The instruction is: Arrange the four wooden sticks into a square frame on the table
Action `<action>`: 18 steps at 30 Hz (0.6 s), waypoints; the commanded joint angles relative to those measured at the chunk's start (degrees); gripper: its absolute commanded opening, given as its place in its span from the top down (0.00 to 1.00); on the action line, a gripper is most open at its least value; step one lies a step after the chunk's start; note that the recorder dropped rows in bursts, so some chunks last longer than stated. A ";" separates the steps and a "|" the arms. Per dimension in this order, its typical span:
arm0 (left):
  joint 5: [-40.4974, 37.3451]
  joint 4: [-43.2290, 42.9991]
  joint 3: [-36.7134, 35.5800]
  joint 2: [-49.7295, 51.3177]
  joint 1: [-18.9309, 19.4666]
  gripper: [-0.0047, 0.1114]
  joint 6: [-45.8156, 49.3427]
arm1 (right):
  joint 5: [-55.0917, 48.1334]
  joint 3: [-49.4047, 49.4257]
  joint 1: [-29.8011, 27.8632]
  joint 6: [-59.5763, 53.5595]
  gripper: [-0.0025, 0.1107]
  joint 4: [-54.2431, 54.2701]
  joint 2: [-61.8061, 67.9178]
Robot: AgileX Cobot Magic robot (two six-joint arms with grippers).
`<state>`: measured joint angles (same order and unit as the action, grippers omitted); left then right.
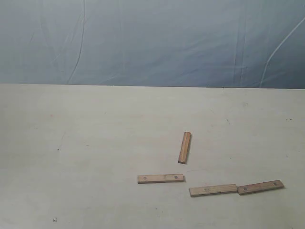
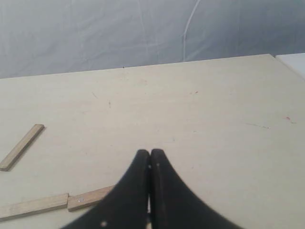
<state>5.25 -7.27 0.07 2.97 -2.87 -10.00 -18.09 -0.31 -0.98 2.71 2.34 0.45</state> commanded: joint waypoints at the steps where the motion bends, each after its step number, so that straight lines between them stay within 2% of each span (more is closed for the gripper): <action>1: 17.10 -0.12 -0.07 -0.37 -0.64 0.96 -0.10 | 0.47 0.31 0.12 -0.07 0.99 -0.11 -0.45; 8: 44.93 1.02 -0.07 -0.25 -0.64 0.96 -14.52 | 0.47 0.31 0.12 -0.07 0.99 -0.11 -0.45; 13: 44.22 0.01 7.99 0.54 -0.64 0.96 -16.60 | 0.47 0.31 0.12 -0.07 0.99 -0.11 -0.45; 18: 43.31 -2.92 20.22 8.98 -0.64 0.96 -16.86 | 0.47 0.31 0.12 -0.07 0.99 -0.59 -0.45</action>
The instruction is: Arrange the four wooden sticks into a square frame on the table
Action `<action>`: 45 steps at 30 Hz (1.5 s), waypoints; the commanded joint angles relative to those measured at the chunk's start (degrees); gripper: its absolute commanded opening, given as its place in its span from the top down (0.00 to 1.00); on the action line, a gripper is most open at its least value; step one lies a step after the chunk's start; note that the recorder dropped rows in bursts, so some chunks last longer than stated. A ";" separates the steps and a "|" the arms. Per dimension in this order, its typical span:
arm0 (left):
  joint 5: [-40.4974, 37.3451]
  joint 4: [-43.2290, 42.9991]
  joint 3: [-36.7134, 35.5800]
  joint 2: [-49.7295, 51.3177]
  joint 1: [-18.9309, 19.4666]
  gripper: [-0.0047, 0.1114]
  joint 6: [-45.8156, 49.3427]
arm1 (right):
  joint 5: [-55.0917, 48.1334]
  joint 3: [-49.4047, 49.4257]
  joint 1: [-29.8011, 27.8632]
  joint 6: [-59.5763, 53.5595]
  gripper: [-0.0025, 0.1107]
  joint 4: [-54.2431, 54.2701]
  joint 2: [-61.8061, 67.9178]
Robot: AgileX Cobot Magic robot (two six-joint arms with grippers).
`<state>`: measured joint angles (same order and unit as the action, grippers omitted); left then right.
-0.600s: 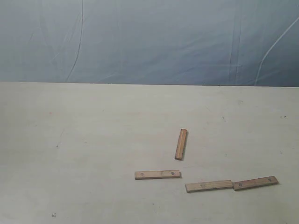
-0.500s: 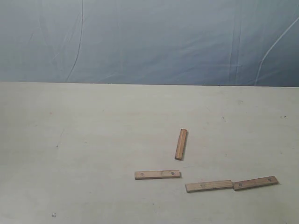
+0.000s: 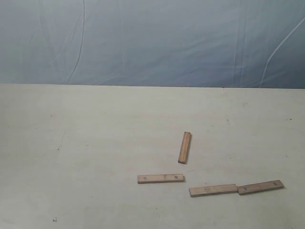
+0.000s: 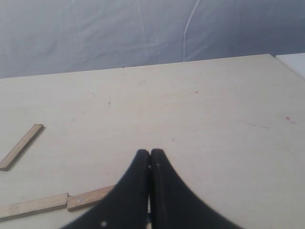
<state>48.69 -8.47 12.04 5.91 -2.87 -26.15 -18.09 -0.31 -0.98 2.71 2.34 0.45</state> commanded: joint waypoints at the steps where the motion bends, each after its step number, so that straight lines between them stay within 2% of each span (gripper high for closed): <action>1: -0.45 -1.73 11.14 8.77 -0.64 0.96 -0.71 | 0.47 0.31 0.12 -0.07 0.99 -0.59 -0.45; 3: -1.85 -2.65 16.16 14.24 -0.64 0.96 -0.71 | 0.47 0.31 0.12 -0.07 0.99 -0.48 -0.45; 5: -6.41 -7.28 21.64 20.44 -0.64 0.96 -0.71 | 0.47 0.31 0.12 -0.07 0.99 -0.48 -0.45; 7: -15.73 -15.21 27.11 26.33 -0.64 0.96 -1.53 | 0.47 0.31 0.12 -0.07 0.99 -0.48 -0.45; 9: -23.98 -23.25 31.12 31.62 -0.64 0.96 -6.72 | 0.47 0.31 0.12 -0.07 0.99 -0.48 -0.45; 13: -41.87 -45.95 37.99 42.56 -1.13 0.96 -25.77 | 0.47 0.31 0.12 -0.07 0.99 -0.48 -0.45; 16: -52.06 -56.14 39.61 49.76 -5.15 0.96 -30.22 | 0.47 0.31 0.12 -0.07 0.99 -0.48 -0.45; 18: -59.44 -56.67 40.82 54.07 -9.11 0.96 -25.80 | 0.47 0.31 0.12 -0.07 0.99 -0.48 -0.45; 20: -68.17 -51.60 42.96 58.75 -13.64 0.96 -14.67 | 0.47 0.31 0.12 -0.07 0.99 -0.48 -0.45; 21: -73.03 -45.76 44.99 61.17 -15.99 0.96 -5.88 | 0.47 0.31 0.12 -0.02 0.99 -0.38 -0.45; 23: -82.62 -31.54 50.59 65.33 -19.14 0.96 11.67 | 0.47 0.31 0.12 -0.02 0.99 -0.38 -0.45; 26: -95.09 -5.36 58.72 71.22 -21.85 0.96 37.74 | 0.47 0.31 0.12 -0.02 0.99 -0.38 -0.45; 28: -101.30 8.47 61.60 74.01 -23.27 0.96 49.10 | 0.47 0.31 0.12 -0.02 0.99 -0.38 -0.45; 31: -105.21 18.36 62.38 77.10 -26.41 0.96 60.99 | 0.47 0.31 0.12 -0.02 0.99 -0.38 -0.45; 33: -105.33 20.52 62.38 79.15 -28.98 0.96 64.19 | 0.47 0.31 0.12 -0.02 0.99 -0.38 -0.45; 36: -102.99 20.66 62.38 81.91 -33.36 0.95 64.20 | 0.47 0.31 0.12 -0.02 0.99 -0.38 -0.45; 39: -99.91 20.66 62.79 84.93 -36.17 0.90 58.88 | 0.47 0.31 0.12 -0.02 0.99 -0.38 -0.45; 41: -97.87 20.38 64.19 87.67 -36.86 0.84 52.07 | 0.47 0.31 0.12 -0.02 0.99 -0.38 -0.45; 45: -97.88 20.63 68.86 94.02 -37.27 0.66 45.88 | 0.47 0.31 0.12 -0.02 0.99 -0.38 -0.45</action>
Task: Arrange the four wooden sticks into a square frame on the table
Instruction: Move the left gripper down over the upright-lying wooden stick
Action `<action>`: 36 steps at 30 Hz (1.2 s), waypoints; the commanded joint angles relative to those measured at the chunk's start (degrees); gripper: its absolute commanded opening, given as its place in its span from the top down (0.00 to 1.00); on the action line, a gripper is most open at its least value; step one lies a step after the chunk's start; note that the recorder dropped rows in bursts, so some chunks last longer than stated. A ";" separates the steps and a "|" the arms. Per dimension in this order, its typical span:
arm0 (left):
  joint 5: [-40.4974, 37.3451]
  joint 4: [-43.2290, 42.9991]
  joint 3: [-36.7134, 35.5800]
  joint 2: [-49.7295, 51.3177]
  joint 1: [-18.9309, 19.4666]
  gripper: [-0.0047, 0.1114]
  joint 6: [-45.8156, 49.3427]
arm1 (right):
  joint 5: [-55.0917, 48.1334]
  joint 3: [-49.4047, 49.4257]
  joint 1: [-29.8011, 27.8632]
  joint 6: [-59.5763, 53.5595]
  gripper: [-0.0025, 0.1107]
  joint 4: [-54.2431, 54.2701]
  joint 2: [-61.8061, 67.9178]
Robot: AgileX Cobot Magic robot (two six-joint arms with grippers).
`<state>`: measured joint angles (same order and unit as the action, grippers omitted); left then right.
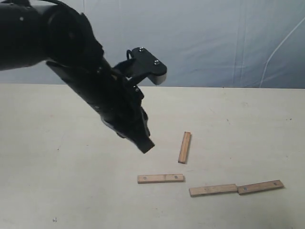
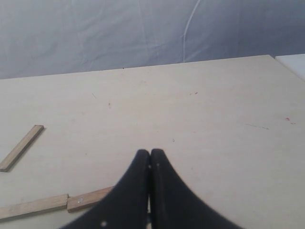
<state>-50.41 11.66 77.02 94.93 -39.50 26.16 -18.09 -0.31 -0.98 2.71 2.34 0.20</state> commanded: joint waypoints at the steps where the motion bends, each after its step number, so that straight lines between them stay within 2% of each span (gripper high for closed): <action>1: 1.35 0.66 5.32 6.81 -0.63 0.61 -7.48 | 0.47 0.31 0.12 -0.02 0.99 -0.38 -0.20; 4: 1.60 0.80 9.82 12.02 -0.63 0.50 -8.69 | 0.47 0.31 0.12 -0.02 0.99 -0.25 -0.20; 6: 1.97 0.92 13.29 15.80 -0.63 0.47 -13.24 | 0.47 0.31 0.12 -0.02 0.99 -0.25 -0.20; 11: 6.05 0.76 20.33 24.13 -0.63 0.47 -24.87 | 0.47 0.31 0.12 -0.02 0.99 -0.25 -0.20; 16: 6.76 -1.95 27.09 31.66 -0.76 0.47 -33.95 | 0.47 0.31 0.12 -0.02 0.99 -0.25 -0.20; 28: 2.06 -11.66 40.43 43.99 -4.11 0.49 -40.66 | 0.47 0.31 0.12 -0.02 0.99 -0.25 -0.20; 36: 1.67 -16.57 41.99 46.77 -4.78 0.49 -45.92 | 0.47 0.31 0.12 -0.02 0.99 -0.25 -0.20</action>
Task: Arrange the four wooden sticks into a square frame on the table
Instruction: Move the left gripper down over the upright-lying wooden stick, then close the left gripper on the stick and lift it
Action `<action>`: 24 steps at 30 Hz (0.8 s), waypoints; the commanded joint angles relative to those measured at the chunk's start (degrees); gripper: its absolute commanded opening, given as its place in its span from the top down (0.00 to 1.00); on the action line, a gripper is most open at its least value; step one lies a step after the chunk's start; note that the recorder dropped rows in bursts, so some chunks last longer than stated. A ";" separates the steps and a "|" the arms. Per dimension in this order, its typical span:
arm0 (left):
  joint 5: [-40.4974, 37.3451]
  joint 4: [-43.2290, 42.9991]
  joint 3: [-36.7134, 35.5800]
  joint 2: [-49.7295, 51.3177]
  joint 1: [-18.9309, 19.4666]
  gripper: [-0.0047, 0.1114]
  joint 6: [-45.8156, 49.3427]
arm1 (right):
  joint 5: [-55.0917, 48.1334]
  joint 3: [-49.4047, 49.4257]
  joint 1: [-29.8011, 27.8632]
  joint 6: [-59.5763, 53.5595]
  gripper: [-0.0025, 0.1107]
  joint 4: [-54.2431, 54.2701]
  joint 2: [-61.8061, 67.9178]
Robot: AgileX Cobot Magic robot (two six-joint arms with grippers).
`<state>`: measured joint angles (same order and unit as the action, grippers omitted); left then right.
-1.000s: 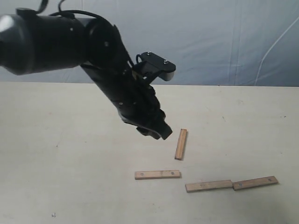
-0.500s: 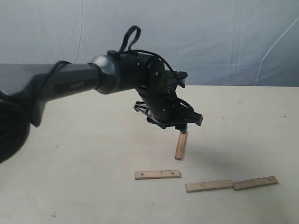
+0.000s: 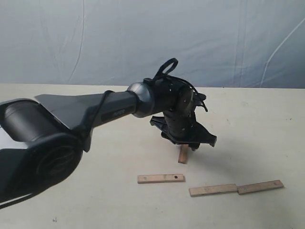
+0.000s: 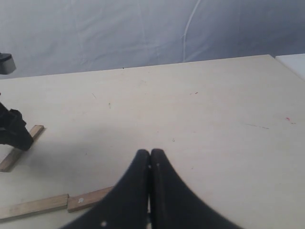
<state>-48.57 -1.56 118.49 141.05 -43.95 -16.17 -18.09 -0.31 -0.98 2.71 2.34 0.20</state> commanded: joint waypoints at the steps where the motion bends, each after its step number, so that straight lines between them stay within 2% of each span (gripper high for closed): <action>1: -0.28 -4.01 0.52 0.91 -0.23 0.49 -3.97 | 0.47 0.31 0.12 -0.02 0.99 -0.25 -0.20; 6: 1.14 -2.39 0.52 2.21 -0.33 0.50 -4.45 | 0.47 0.31 0.12 -0.02 0.99 -0.25 -0.20; 9: 1.42 -2.12 0.52 3.30 -0.33 0.56 -4.45 | 0.47 0.31 0.12 -0.02 0.99 -0.25 -0.20; 11: 1.32 -2.63 0.52 3.54 -0.33 0.66 -4.45 | 0.47 0.31 0.12 -0.02 0.99 -0.25 -0.20; 14: 1.31 -2.62 0.60 3.54 -0.33 0.96 -4.45 | 0.47 0.31 0.12 -0.02 0.99 -0.25 -0.20; 19: 1.69 -3.60 0.93 1.29 -0.09 0.96 -10.52 | 0.47 0.31 0.12 -0.02 0.99 -0.25 -0.20; 24: -1.85 -10.19 0.80 -2.61 -0.66 0.96 -21.57 | 0.47 0.31 0.12 -0.02 0.99 -0.25 -0.20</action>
<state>-48.17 -8.30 119.34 141.19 -44.05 -32.47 -18.09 -0.31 -0.98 2.71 2.34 0.20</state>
